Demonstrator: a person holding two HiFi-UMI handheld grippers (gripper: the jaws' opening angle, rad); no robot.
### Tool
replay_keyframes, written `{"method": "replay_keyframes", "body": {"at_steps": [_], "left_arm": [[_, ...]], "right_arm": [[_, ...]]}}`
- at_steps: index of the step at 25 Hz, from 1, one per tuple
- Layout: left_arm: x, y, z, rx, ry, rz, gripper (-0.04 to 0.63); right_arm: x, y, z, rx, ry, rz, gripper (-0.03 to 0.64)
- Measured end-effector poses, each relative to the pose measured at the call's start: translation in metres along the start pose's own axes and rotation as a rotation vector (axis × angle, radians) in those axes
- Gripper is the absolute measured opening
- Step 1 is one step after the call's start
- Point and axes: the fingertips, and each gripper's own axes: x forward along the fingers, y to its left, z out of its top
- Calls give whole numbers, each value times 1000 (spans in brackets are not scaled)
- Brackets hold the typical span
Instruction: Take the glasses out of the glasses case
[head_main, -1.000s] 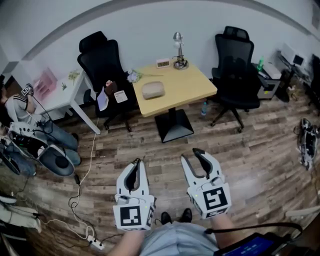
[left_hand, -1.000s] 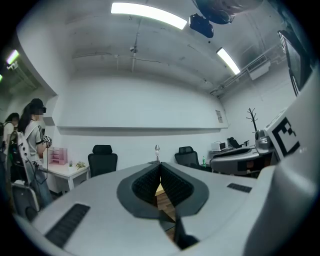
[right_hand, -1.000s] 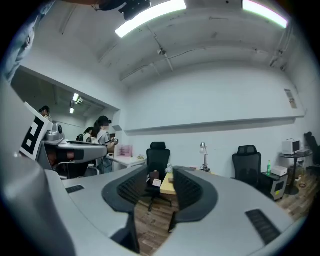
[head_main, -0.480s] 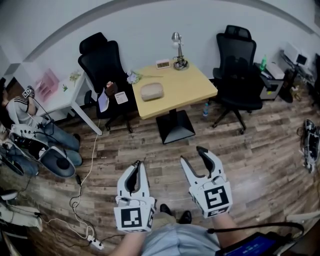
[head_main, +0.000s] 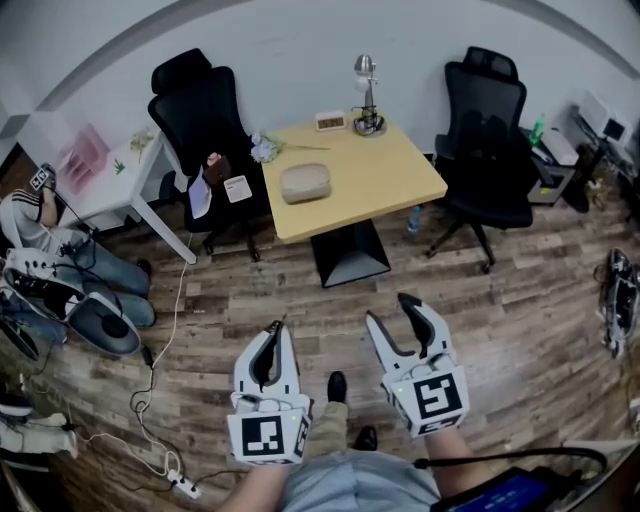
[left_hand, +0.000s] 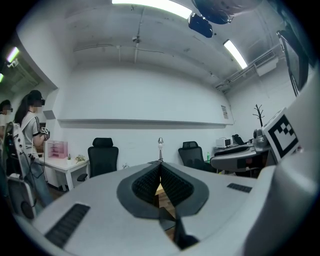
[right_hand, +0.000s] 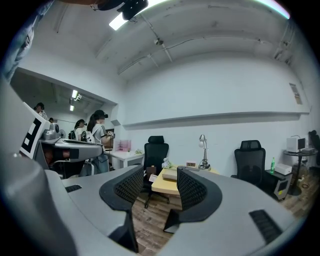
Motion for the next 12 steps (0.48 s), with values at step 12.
{"method": "replay_keyframes", "body": {"at_steps": [12], "left_arm": [[126,81,9,2,-18,2,6]], "right_arm": [[144,-26,18,-23,-18,4,216]]}}
